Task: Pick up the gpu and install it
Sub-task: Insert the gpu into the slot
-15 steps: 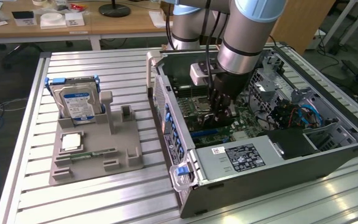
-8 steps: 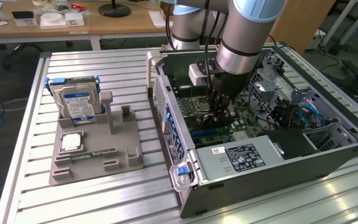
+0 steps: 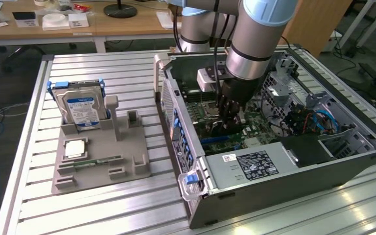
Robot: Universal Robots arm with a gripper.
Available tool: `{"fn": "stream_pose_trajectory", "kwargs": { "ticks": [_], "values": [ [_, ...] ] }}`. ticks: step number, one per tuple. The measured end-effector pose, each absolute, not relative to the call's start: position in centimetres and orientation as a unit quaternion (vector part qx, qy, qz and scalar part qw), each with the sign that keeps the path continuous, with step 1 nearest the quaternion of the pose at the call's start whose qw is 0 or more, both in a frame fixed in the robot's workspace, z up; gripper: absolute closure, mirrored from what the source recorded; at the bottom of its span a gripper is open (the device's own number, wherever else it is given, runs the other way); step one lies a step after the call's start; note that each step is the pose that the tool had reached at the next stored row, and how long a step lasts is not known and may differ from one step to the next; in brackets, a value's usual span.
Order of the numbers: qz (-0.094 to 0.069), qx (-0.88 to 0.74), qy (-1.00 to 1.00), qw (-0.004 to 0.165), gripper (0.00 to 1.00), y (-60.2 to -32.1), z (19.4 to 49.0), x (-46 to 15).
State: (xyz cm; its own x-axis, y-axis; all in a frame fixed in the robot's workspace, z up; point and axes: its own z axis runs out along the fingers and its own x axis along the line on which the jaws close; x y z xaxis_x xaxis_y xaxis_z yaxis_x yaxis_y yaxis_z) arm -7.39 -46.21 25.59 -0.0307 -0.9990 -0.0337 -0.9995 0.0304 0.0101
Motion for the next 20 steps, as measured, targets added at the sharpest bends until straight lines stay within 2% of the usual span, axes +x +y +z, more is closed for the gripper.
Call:
{"fn": "stream_pose_trajectory", "kwargs": {
  "ticks": [20],
  "values": [
    [0.017,-0.696,0.718,0.006,0.73,-46.2,25.41,-7.35]
  ]
}}
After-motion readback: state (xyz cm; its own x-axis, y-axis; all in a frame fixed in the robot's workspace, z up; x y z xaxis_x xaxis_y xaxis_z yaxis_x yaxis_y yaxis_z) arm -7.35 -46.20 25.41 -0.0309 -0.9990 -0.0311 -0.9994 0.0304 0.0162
